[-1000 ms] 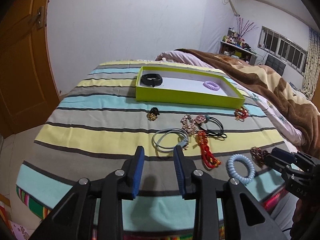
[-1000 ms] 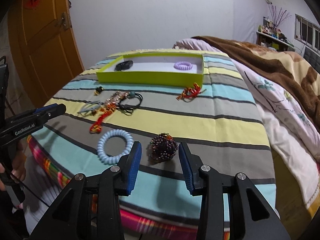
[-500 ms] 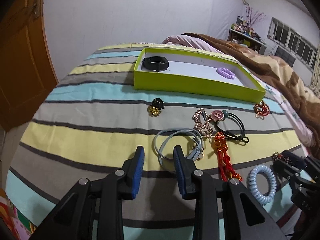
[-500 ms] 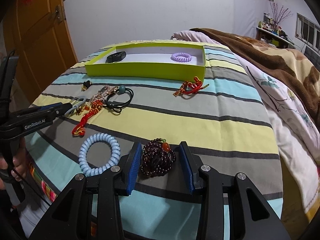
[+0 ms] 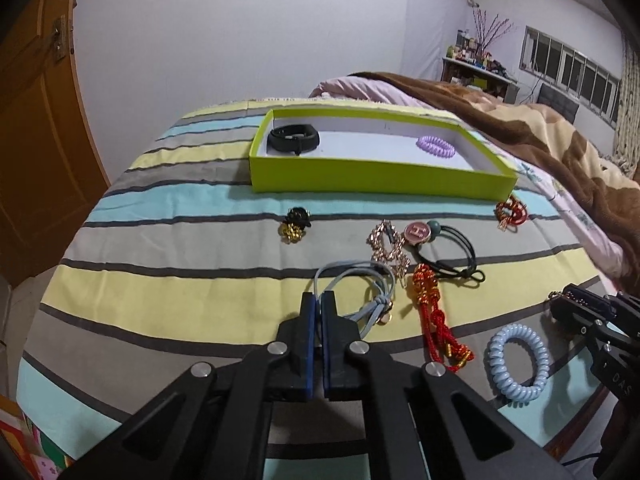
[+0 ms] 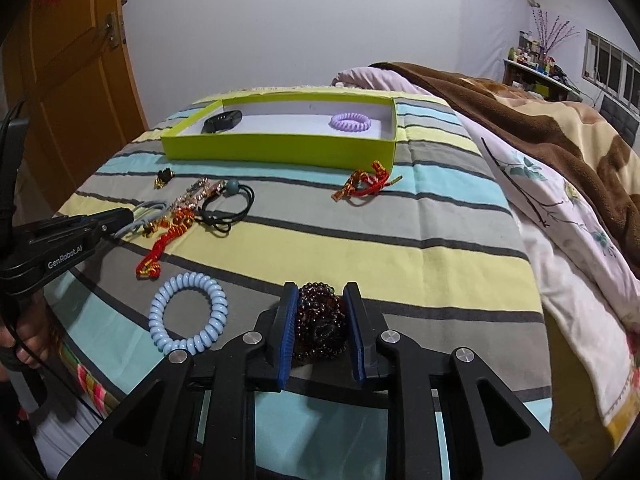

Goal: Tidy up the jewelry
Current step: 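Grasp the dark beaded bracelet with the right tool while the left tool grasps the grey hair tie, then carry both items into the lime-green box and open both tools to release them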

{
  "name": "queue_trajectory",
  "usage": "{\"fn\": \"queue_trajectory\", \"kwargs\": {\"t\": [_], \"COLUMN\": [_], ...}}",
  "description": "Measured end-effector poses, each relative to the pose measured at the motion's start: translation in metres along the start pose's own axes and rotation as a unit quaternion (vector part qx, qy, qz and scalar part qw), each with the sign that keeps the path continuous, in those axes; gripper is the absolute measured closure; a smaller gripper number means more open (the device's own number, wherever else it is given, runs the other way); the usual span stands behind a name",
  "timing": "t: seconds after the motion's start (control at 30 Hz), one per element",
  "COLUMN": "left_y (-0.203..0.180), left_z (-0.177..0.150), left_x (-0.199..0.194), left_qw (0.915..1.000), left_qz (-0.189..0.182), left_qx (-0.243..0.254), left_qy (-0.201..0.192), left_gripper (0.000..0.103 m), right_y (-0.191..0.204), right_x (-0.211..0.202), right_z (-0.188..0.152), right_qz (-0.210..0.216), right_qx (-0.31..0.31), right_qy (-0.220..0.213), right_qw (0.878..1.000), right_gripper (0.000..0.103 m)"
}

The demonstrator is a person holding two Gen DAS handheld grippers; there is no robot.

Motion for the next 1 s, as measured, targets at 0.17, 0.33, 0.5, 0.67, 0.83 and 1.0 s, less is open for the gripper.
{"fn": "queue_trajectory", "kwargs": {"t": [0.17, 0.33, 0.5, 0.67, 0.83, 1.0], "left_y": [-0.003, -0.007, -0.012, -0.017, -0.020, -0.020], "left_z": [0.008, 0.019, 0.032, 0.043, 0.059, 0.076], "left_x": [-0.011, -0.025, -0.040, -0.048, -0.054, -0.054], "left_qw": [0.9998, 0.9992, 0.9981, 0.9970, 0.9958, 0.9945], "left_qz": [-0.011, -0.022, -0.029, -0.033, -0.033, -0.033], "left_qx": [0.002, 0.009, 0.021, 0.029, 0.039, 0.044], "left_qy": [-0.014, -0.032, -0.051, -0.063, -0.076, -0.089], "left_gripper": [0.100, 0.101, 0.101, 0.101, 0.101, 0.101], "right_y": [-0.001, -0.004, -0.006, -0.004, -0.004, -0.005], "right_x": [-0.013, -0.023, -0.034, -0.042, -0.045, -0.041], "right_z": [0.009, 0.016, 0.024, 0.038, 0.054, 0.071], "right_qz": [0.000, -0.001, 0.001, 0.006, 0.008, 0.008], "right_qx": [0.001, 0.007, 0.010, 0.009, 0.010, 0.013], "right_qy": [-0.017, -0.029, -0.042, -0.059, -0.075, -0.084], "right_qw": [1.000, 1.000, 0.999, 0.998, 0.997, 0.996], "right_gripper": [0.080, 0.080, 0.080, 0.080, 0.080, 0.080]}}
Point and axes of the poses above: each gripper's, at about its wrist camera, not at the fingertips, and x roughly the way its jaws point, y to its left, z to its top, the point moved 6 cm from there along x, roughly the way its jaws point, and after that the axes turned 15 degrees about -z, right-handed, at the moved point
